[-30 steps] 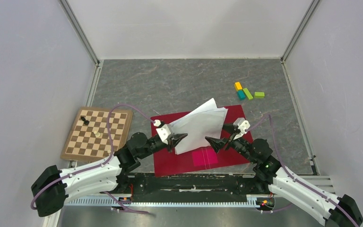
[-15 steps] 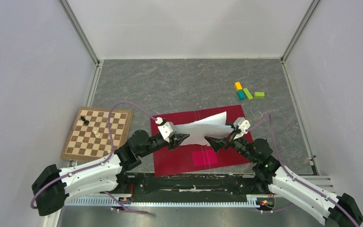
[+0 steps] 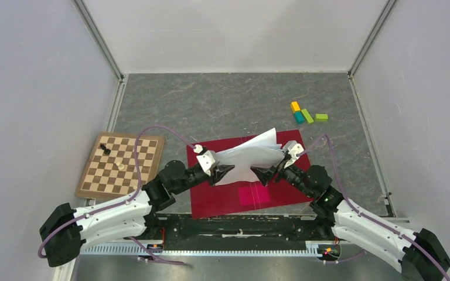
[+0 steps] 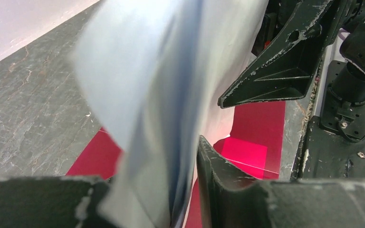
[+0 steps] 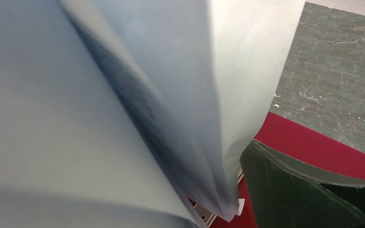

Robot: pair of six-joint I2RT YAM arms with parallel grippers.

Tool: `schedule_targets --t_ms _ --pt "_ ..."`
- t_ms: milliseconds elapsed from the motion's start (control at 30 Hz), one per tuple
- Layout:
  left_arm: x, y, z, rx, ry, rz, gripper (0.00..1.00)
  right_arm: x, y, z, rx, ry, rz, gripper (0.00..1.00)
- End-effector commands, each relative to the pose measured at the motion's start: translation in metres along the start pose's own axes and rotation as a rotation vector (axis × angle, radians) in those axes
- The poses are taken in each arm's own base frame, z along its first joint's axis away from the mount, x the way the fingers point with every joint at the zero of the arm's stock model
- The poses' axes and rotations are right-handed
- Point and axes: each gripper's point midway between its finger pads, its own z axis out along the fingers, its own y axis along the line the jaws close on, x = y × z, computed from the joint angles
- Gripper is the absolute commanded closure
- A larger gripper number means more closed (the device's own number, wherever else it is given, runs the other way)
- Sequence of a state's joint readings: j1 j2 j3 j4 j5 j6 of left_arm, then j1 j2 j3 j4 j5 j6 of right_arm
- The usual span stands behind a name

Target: Put the files into the folder

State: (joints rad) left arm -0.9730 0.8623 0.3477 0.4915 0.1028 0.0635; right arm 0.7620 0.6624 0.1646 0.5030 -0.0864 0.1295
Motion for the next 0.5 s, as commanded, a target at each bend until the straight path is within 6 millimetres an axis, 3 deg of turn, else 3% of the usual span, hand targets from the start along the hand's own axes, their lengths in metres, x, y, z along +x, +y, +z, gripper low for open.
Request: schedule_targets --t_ms 0,200,467 --pt "-0.0152 0.0021 0.0018 -0.019 -0.031 -0.024 0.65 -0.0305 -0.0022 0.0057 0.020 -0.075 -0.030 0.07" --pt "-0.0193 0.0064 -0.0031 -0.042 -0.038 -0.017 0.56 -0.0348 -0.0031 0.0063 0.028 -0.082 -0.033 0.05" --pt "-0.0176 0.0075 -0.0054 -0.053 -0.033 -0.024 0.56 -0.0382 0.0059 0.0152 -0.022 -0.071 -0.020 0.05"
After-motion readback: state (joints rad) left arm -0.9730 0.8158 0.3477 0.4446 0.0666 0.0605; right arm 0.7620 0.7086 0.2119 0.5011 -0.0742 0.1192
